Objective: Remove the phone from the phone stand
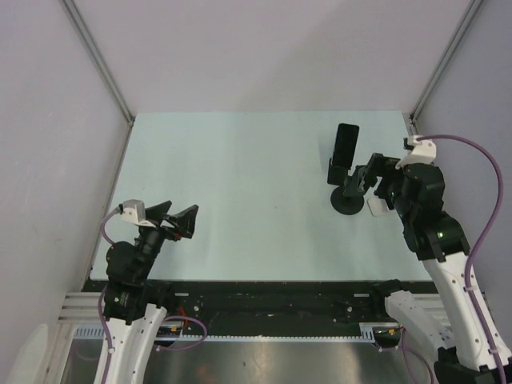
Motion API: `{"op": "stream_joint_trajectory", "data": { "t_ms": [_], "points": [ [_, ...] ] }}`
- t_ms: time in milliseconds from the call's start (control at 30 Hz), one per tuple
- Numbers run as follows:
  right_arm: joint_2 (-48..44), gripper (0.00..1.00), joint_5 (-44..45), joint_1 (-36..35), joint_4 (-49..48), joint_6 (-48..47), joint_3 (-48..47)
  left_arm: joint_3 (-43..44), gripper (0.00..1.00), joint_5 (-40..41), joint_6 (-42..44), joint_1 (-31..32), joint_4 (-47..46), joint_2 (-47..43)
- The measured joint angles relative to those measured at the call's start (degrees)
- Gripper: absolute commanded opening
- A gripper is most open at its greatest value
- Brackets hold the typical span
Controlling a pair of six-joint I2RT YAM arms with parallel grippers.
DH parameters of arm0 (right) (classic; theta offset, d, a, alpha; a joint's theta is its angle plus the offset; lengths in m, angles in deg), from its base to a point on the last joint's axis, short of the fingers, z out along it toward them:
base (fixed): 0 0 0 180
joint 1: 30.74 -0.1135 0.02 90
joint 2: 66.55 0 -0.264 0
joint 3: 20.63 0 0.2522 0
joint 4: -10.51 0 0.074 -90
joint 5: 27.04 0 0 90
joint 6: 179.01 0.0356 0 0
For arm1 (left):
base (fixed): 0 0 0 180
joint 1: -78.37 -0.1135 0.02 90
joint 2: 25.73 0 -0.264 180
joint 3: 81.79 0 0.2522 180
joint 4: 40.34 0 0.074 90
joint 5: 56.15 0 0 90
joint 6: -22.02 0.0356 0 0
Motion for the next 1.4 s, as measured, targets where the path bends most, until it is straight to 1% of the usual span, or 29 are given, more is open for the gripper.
{"op": "stream_joint_trajectory", "data": {
  "t_ms": [167,267,500,633,867,1033,1167,1300,1400],
  "points": [
    [7.8,1.00,-0.4,1.2,1.9,-1.6,-3.4,-0.3,1.00,0.0,0.2,1.7,0.2,0.0],
    [11.4,1.00,-1.6,3.2,1.9,-2.6,-4.0,-0.4,1.00,0.0,0.4,2.4,0.2,0.0],
    [16.9,1.00,-8.6,9.9,0.9,-4.2,-4.5,-0.4,1.00,0.0,0.4,3.3,0.2,0.0],
    [18.2,1.00,-12.3,10.2,0.2,-5.2,-4.5,-0.4,1.00,0.0,0.4,3.5,0.2,0.2],
    [20.2,1.00,-14.7,9.2,-2.2,-5.6,-4.7,-0.4,1.00,0.0,0.4,3.7,0.2,0.4],
    [20.5,1.00,-14.1,7.0,-3.2,-5.5,-4.7,-0.4,1.00,0.0,0.4,3.7,0.3,0.4],
    [20.7,1.00,-11.6,4.8,-4.0,-4.5,-4.7,-0.4,1.00,0.0,0.4,3.7,0.3,0.5],
    [20.4,1.00,-6.5,2.7,-4.1,-1.5,-4.7,-0.4,1.00,0.1,0.4,3.7,0.3,0.6],
    [19.8,1.00,-0.7,0.8,-4.1,0.7,-4.7,-0.4,1.00,0.1,0.4,3.7,0.3,0.6]
  ]
}}
